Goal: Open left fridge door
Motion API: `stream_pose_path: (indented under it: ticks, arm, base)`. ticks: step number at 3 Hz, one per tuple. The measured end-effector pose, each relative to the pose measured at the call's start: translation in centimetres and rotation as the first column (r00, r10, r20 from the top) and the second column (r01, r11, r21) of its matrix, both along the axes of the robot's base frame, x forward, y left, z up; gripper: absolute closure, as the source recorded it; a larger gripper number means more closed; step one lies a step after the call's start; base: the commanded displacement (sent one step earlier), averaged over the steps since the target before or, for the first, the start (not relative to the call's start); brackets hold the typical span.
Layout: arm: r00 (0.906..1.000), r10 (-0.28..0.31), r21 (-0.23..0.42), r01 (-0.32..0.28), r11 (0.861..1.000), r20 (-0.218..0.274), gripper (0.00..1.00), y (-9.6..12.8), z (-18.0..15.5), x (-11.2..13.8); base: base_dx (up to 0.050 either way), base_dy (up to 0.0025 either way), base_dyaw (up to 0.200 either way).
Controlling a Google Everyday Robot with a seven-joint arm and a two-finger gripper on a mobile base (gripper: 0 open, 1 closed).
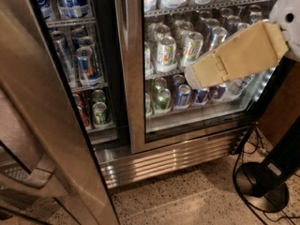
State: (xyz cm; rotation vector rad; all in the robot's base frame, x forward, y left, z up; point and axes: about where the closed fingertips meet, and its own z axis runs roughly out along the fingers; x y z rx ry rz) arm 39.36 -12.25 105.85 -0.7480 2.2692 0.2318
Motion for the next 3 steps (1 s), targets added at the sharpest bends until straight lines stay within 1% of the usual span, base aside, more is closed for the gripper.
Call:
stream_pose_path:
  ticks: [3]
  arm:
    - [1.0000,0.000,0.000,0.000,1.000,0.000,0.00,0.00,0.00,0.00]
  base:
    - [-0.048,0.00000,0.000]
